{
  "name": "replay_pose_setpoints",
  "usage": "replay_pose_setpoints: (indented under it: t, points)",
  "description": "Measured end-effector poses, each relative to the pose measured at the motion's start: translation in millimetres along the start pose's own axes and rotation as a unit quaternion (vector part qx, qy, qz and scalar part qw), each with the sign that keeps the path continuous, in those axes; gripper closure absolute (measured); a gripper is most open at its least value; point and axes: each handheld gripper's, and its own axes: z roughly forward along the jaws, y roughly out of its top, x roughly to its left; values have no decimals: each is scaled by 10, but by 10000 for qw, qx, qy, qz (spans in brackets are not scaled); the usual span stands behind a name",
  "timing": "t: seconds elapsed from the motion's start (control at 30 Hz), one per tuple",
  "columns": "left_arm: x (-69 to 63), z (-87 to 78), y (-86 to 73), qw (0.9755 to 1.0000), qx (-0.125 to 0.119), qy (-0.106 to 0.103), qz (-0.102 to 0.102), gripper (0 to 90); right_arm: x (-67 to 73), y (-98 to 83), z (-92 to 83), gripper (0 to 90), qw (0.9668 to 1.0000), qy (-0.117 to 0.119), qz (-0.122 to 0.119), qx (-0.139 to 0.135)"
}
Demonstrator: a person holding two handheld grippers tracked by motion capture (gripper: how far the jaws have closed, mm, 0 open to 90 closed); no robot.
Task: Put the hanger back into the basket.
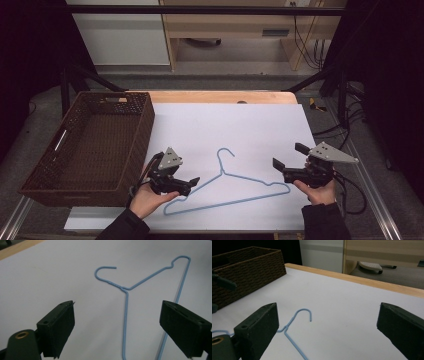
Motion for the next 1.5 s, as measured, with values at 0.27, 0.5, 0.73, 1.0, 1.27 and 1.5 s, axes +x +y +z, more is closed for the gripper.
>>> replay_pose_setpoints:
  t: [0.27,0.5,0.73,1.0,1.27,1.5]
  points:
    - [-23,260,-83,9990,443,-104,31,164,4,-3,11,45,10000,9,-9,8]
    - [-44,435,-147,9967,787,-149,117,234,17,-20,52,45,9999,24,-60,107]
    - [-58,575,-173,9939,1049,-279,212,356,23,-27,75,45,9998,38,-85,148]
    - [-106,751,-173,9908,1268,-380,298,542,31,-34,92,45,9998,63,-107,185]
    - [-118,798,-173,9881,1437,-401,363,689,38,-37,104,45,9997,76,-98,200]
    - [-160,792,-165,9859,1547,-336,542,756,45,-41,116,45,9997,80,-105,227]
